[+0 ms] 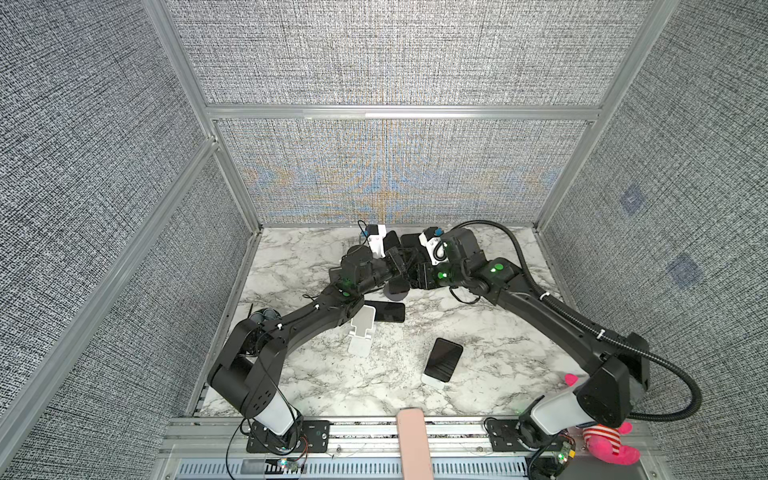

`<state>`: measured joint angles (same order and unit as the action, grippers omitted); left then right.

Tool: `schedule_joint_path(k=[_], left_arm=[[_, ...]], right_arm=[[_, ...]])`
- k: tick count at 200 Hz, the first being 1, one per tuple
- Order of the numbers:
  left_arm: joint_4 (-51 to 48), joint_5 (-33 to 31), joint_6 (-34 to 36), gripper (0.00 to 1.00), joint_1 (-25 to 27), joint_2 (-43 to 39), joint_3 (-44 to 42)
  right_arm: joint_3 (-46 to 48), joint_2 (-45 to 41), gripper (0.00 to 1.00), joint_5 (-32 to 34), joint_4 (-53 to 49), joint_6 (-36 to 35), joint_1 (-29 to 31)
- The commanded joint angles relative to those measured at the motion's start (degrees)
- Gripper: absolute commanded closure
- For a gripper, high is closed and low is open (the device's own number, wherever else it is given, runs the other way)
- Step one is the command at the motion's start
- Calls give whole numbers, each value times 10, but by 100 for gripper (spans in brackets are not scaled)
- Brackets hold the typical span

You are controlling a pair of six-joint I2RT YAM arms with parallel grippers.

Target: Remove the phone from the phone stand

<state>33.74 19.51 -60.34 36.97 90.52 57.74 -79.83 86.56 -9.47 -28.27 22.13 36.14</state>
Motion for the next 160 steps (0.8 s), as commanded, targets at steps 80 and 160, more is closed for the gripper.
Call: schedule_joint_path(k=[80,160], left_arm=[[40,17,-10,80,4,7,8],[6,31,10,57,4,2,21]], right_arm=[[11,-3,73,35,23,8,-4],[37,-34,87,31,7,7,-23]])
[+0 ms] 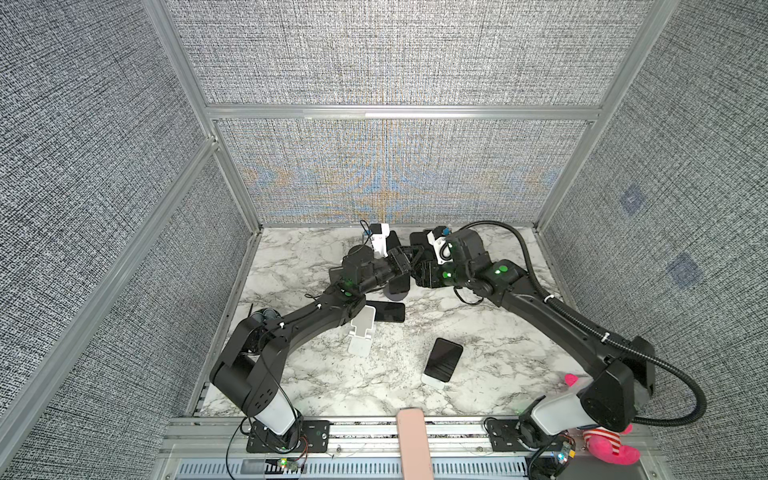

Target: Remove the phone from the phone stand

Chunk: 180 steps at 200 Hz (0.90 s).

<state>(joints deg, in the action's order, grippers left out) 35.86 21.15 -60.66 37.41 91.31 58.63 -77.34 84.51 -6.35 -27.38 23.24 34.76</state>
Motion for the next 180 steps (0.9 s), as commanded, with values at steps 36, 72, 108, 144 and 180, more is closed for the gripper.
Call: schedule_joint_path(k=[36,72,108,144,180], left_arm=[[-84,10,59,56,-4,-35,21],[-227,12,144,47,-30,-88,42],[-571,-109,329,32,-53,-158,102],[-695,-209,377,4,-45,-207,53],[-646,-249,352,2,-7,-246,-35]], right_arm=[[54,-62,88,24,-54,-23,-39],[114,-108,93,36,-101,-55,-107],[108,-59,98,11,-152,-112,-199],[64,63,100,7,-146,-143,-248],[18,155,100,-16,-103,-141,-265]])
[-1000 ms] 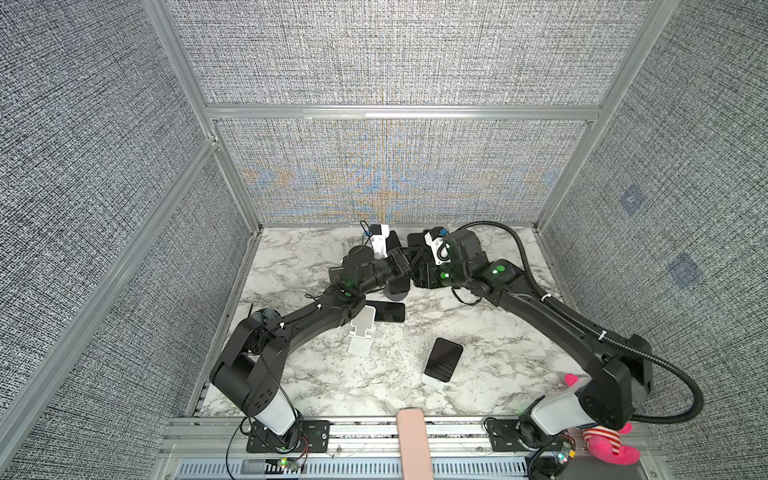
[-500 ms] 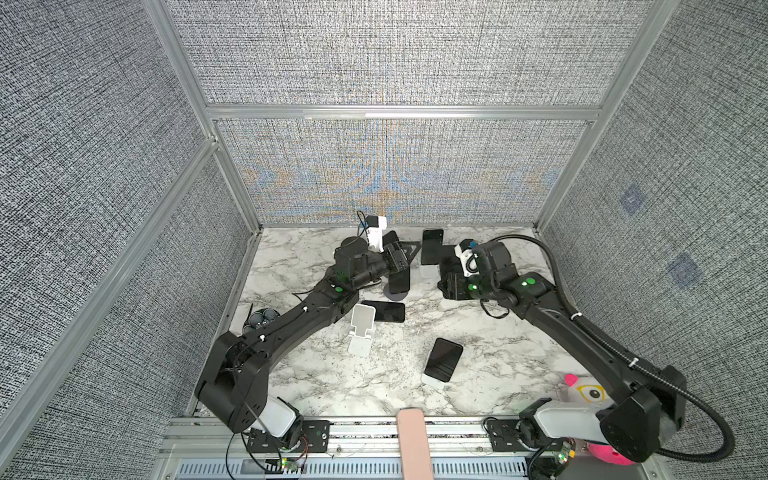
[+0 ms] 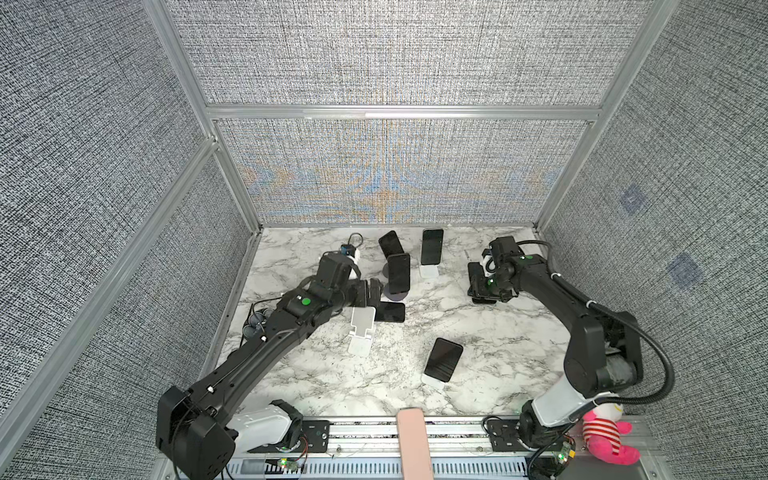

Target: Remove the phone from the phone stand

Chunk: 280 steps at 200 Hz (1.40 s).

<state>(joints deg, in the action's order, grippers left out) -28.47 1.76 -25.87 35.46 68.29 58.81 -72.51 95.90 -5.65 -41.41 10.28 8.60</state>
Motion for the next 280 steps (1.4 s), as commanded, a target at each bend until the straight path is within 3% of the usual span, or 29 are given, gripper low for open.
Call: schedule_joint_path(k=[1,59,151,241,280], left_arm=[[-1,-55,3,2,12,-15,-39],[12,-76,-18,2,29,25,-64],[23,-65,-34,2,36,104,-62],[38,-84,-41,2,36,132,-67],[33,-88,-39,12,36,142,-60]], right_arm=[[-32,45,100,-24,37,-12,-3],[-113,172,100,-52,52,-9,-3],[-197,273,98,-81,46,-9,2],[-211,291,60,-43,10,-2,20],[-215,290,48,-40,1,2,21]])
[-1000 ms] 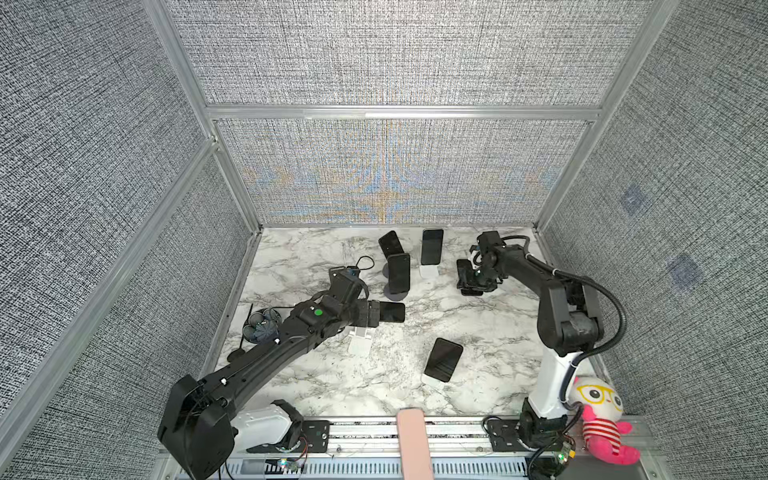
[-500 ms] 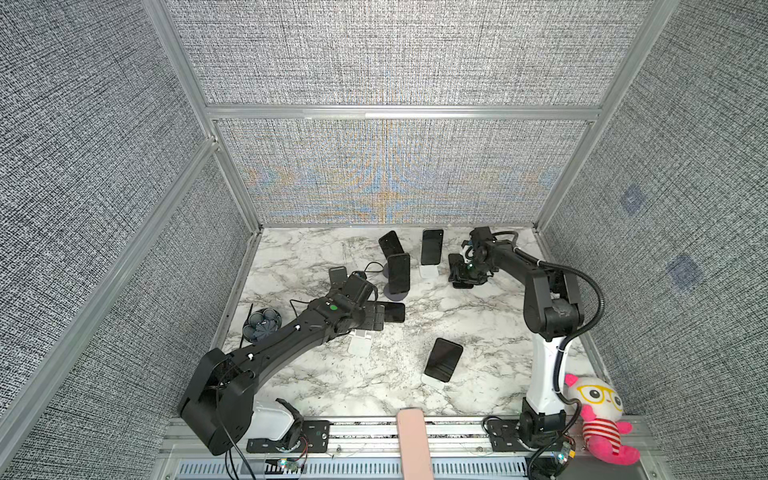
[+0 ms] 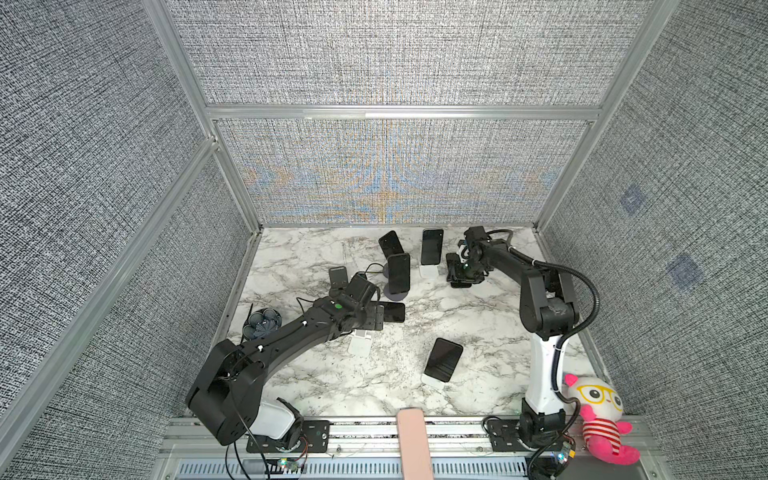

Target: Remove the phone from the phone stand

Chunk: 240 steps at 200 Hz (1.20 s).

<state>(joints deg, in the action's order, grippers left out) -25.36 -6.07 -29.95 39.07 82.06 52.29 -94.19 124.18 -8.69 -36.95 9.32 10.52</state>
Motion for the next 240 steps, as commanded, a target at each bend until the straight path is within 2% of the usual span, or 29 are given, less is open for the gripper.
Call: schedule_joint_path(k=[1,36,97,139,150,168,183,208,240], left_arm=[[2,-10,1,13,0,5,6],[-7,-14,-4,21,0,16,16],[-19,-21,-2,29,0,23,27],[-31,-21,-3,31,-1,36,38],[-35,-22,-3,32,-1,40,41],[-36,-25,-6,35,-1,42,41],[-61,-45,-35,40,0,44,50],[-99,-71,-38,45,-1,50,66],[-127,-97,-46,49,-9,43,71]], right_arm=[[2,6,47,-10,-44,11,1],[-1,-2,42,-10,-52,7,1],[-15,-3,36,-7,-77,-7,-1],[-28,0,29,-7,-89,-11,-3],[-31,1,24,-5,-92,-11,-3],[-35,2,23,-2,-97,-15,-3],[-27,-17,23,14,-94,-17,-3],[3,-77,23,27,-86,-27,-7],[54,-175,26,17,-84,-83,-4]])
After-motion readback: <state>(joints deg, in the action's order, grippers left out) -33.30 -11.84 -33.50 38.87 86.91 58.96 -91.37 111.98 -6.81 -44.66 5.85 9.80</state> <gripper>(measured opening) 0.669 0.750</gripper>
